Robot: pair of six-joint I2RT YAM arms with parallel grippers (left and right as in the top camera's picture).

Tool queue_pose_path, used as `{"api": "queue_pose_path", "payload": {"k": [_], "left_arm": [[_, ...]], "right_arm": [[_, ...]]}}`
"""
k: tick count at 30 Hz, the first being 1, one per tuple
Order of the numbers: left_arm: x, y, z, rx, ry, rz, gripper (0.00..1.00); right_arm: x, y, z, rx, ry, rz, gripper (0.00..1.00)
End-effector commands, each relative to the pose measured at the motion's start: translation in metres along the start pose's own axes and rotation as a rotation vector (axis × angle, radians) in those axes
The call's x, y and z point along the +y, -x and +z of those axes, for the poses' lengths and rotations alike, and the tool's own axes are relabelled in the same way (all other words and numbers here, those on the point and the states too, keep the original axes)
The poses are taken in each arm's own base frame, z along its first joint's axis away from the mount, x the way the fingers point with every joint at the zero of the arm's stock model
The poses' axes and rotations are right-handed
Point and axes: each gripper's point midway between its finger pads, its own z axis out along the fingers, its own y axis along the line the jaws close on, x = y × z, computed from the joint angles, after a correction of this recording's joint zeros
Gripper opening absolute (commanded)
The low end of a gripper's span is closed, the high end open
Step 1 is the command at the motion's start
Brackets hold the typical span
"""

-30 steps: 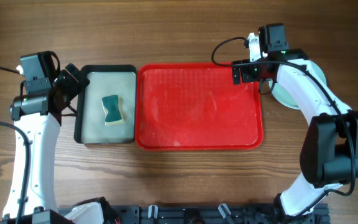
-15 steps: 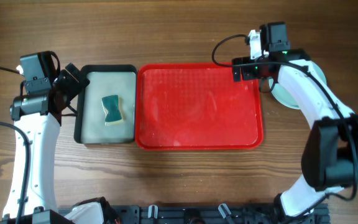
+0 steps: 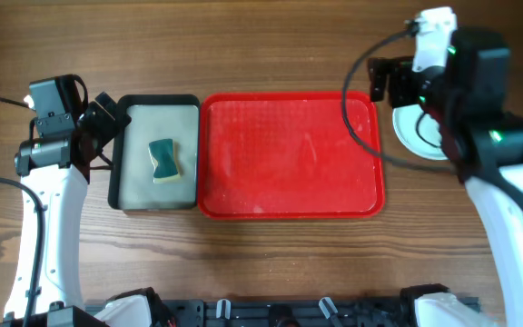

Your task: Clean dirty plates on tray and stack at the side

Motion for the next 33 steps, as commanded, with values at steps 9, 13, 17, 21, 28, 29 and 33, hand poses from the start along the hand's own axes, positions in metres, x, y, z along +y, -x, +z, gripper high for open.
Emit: {"api": "queue_pose_path", "payload": {"k": [9, 13, 17, 21, 28, 29, 33], "left_arm": [[0.0, 0.008, -0.004, -0.023, 0.001, -0.019, 1.0], [0.0, 0.008, -0.004, -0.023, 0.001, -0.019, 1.0], [0.0, 0.008, -0.004, -0.024, 0.002, -0.019, 1.0], [0.0, 0.008, -0.004, -0.023, 0.001, -0.019, 1.0], [0.0, 0.008, -0.004, -0.023, 0.001, -0.019, 1.0], [0.0, 0.008, -0.004, -0.023, 0.001, -0.019, 1.0], [0.0, 0.008, -0.004, -0.023, 0.001, -0.019, 1.0]], "right_arm": [[-0.001, 0.033, -0.131, -0.265, -0.062, -0.032, 1.0], [-0.006, 0.029, -0.16, -0.301, -0.115, -0.061, 1.0], [-0.002, 0.031, -0.177, -0.344, -0.099, -0.065, 1.0], [0.005, 0.027, -0.183, -0.383, -0.069, -0.086, 1.0], [0.021, 0.008, -0.172, -0.575, 0.009, -0.125, 1.0], [0.025, 0.003, -0.169, -0.603, 0.033, -0.136, 1.0], [0.044, -0.025, -0.157, -0.705, 0.134, -0.184, 1.0]]}}
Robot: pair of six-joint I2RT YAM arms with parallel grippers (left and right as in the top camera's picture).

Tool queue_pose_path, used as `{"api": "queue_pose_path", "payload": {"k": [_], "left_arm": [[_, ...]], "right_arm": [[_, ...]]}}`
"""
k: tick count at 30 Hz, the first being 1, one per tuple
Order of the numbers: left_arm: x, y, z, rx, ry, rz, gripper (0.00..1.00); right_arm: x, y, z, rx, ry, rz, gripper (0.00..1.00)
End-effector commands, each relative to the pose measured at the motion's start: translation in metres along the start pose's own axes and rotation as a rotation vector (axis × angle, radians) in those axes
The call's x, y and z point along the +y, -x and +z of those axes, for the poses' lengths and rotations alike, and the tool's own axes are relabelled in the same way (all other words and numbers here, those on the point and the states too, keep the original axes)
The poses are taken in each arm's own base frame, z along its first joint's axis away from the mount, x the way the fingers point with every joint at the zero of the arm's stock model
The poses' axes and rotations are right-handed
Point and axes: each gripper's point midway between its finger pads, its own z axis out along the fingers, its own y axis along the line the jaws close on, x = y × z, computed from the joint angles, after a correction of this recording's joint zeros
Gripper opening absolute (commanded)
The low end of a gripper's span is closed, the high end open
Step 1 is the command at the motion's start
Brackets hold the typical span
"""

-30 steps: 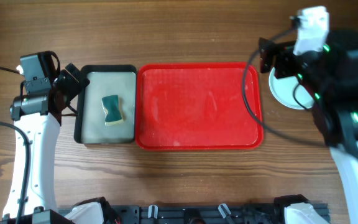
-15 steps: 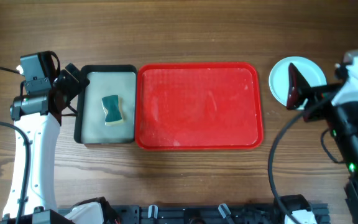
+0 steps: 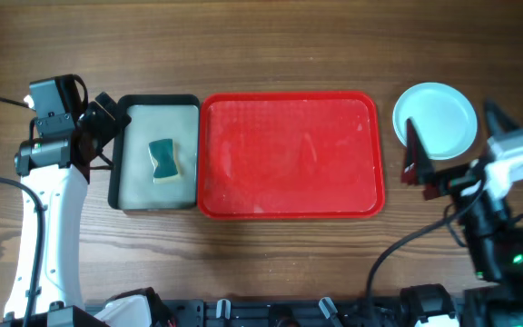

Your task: Clean dirty plates on tray and stack at the side

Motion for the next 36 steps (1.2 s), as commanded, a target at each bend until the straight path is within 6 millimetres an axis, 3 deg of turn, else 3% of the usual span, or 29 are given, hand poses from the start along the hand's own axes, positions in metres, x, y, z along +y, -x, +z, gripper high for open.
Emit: {"api": "queue_pose_path", "payload": {"k": [1, 12, 20, 24, 28, 33, 36], "left_arm": [[0.0, 0.008, -0.004, -0.024, 0.002, -0.019, 1.0], [0.0, 0.008, -0.004, -0.023, 0.001, -0.019, 1.0], [0.0, 0.008, -0.004, -0.023, 0.001, -0.019, 1.0], [0.0, 0.008, -0.004, -0.024, 0.002, -0.019, 1.0], [0.0, 0.008, -0.004, -0.024, 0.002, -0.019, 1.0], [0.0, 0.008, -0.004, -0.024, 0.002, -0.019, 1.0], [0.0, 0.008, -0.004, -0.024, 0.002, -0.019, 1.0]], "right_arm": [[0.028, -0.031, -0.011, -0.075, 0.131, -0.021, 1.0], [0.031, -0.094, -0.04, -0.225, 0.078, -0.049, 1.0], [0.016, -0.131, -0.037, -0.198, 0.007, 0.023, 1.0], [0.009, -0.137, -0.037, -0.177, -0.019, 0.029, 1.0], [0.006, -0.145, -0.036, -0.161, -0.033, 0.029, 1.0], [0.008, -0.173, -0.032, -0.083, -0.029, 0.047, 1.0], [0.008, -0.18, -0.032, -0.053, -0.03, 0.032, 1.0]]}}
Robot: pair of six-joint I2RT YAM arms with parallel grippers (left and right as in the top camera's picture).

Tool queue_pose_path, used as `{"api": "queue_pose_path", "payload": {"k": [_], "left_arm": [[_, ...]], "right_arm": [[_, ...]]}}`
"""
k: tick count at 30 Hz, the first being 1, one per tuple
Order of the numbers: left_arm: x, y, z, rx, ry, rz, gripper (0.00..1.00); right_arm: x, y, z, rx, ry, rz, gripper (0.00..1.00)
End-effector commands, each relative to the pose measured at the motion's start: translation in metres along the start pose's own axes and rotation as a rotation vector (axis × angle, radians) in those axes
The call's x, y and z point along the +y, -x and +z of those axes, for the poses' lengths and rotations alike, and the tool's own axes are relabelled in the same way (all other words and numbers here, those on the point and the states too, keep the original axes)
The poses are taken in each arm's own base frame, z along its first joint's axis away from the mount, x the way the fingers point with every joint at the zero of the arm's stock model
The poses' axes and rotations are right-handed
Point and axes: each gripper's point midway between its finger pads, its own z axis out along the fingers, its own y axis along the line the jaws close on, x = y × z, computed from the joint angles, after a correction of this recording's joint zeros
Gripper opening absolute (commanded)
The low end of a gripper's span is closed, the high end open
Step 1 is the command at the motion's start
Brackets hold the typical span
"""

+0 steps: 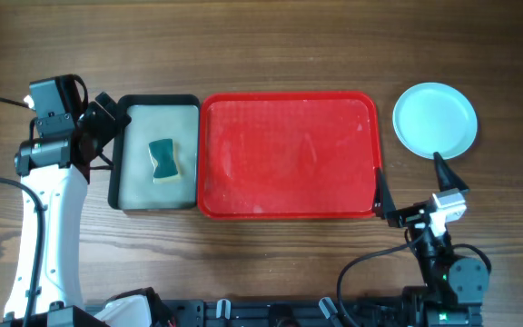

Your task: Clean dirty plates on tray and stack at the side

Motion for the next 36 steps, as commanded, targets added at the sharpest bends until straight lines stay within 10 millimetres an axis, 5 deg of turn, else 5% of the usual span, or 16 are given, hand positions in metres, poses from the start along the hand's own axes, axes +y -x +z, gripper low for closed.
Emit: {"api": "queue_pose_path", "payload": {"k": [1, 6, 16, 36], "left_arm": [[0.0, 0.008, -0.004, -0.024, 0.001, -0.016, 1.0], [0.0, 0.008, -0.004, -0.023, 0.001, -0.016, 1.0], [0.0, 0.008, -0.004, -0.023, 0.001, -0.016, 1.0], [0.0, 0.008, -0.004, -0.024, 0.001, -0.016, 1.0]], "right_arm": [[-0.002, -0.006, -0.001, 0.02, -0.01, -0.031, 1.0], [-0.009, -0.048, -0.006, 0.191, -0.053, -0.028, 1.0], [-0.034, -0.048, -0.01, 0.19, -0.176, 0.054, 1.0], [-0.035, -0.049, -0.01, 0.194, -0.176, 0.053, 1.0]]}}
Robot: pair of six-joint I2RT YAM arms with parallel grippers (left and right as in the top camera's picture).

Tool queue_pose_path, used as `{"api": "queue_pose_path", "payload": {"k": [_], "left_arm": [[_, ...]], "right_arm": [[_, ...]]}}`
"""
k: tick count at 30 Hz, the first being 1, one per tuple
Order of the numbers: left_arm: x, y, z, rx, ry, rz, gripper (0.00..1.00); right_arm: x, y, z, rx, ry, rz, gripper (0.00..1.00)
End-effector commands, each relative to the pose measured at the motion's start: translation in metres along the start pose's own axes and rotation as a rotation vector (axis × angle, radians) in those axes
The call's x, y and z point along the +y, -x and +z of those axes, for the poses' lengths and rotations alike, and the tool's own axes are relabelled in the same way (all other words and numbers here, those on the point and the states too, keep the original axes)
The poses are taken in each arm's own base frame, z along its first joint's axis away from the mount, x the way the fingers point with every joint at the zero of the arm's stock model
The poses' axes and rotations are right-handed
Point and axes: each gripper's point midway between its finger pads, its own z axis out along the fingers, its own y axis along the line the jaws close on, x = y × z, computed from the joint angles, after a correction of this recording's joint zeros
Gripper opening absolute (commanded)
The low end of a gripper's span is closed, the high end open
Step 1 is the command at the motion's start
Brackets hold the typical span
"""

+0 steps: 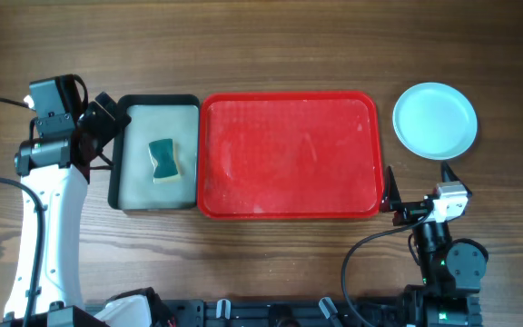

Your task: Clean dirty plates on tray and stack at the side

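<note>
The red tray lies in the middle of the table with no plate on it. A white plate sits on the table to the right of the tray; whether more plates lie under it cannot be told. My right gripper is open and empty, just off the tray's front right corner, in front of the plate. My left gripper rests at the left rim of the black basin. A green sponge lies in the basin.
The black basin holds pale water and stands against the tray's left side. My left arm runs along the table's left side. My right arm is folded low at the front right by the table's edge.
My right gripper has shifted slightly to the right and a little further back near the tray's front right corner. The left arm, sponge and plate have not moved.
My right arm was first stretched out over the white plate beside the tray. Then it had drawn back to the front of the plate, leaving it in full view. After that it stood folded low by the tray's front right corner, where it is now.
</note>
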Motion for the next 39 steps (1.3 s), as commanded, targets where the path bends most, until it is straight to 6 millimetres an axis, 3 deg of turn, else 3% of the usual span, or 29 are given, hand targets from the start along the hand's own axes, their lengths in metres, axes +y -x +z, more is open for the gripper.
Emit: {"api": "queue_pose_path", "payload": {"k": [1, 17, 22, 27, 32, 39], "left_arm": [[0.0, 0.008, -0.004, -0.024, 0.002, -0.016, 1.0], [0.0, 0.008, -0.004, -0.023, 0.001, -0.017, 1.0], [-0.004, 0.012, -0.017, -0.055, -0.024, -0.014, 1.0], [-0.035, 0.008, -0.053, -0.119, -0.13, 0.046, 1.0], [-0.064, -0.001, -0.112, -0.21, -0.284, 0.107, 1.0], [-0.035, 0.005, -0.199, -0.406, -0.4, 0.055, 1.0]], "right_arm": [[-0.004, 0.002, -0.001, -0.01, -0.018, 0.019, 1.0], [-0.004, 0.002, -0.001, -0.01, -0.018, 0.019, 1.0], [-0.004, 0.002, -0.001, -0.01, -0.018, 0.019, 1.0], [-0.004, 0.002, -0.001, -0.01, -0.018, 0.019, 1.0], [-0.004, 0.002, -0.001, -0.01, -0.018, 0.019, 1.0], [-0.004, 0.002, -0.001, -0.01, -0.018, 0.019, 1.0]]}}
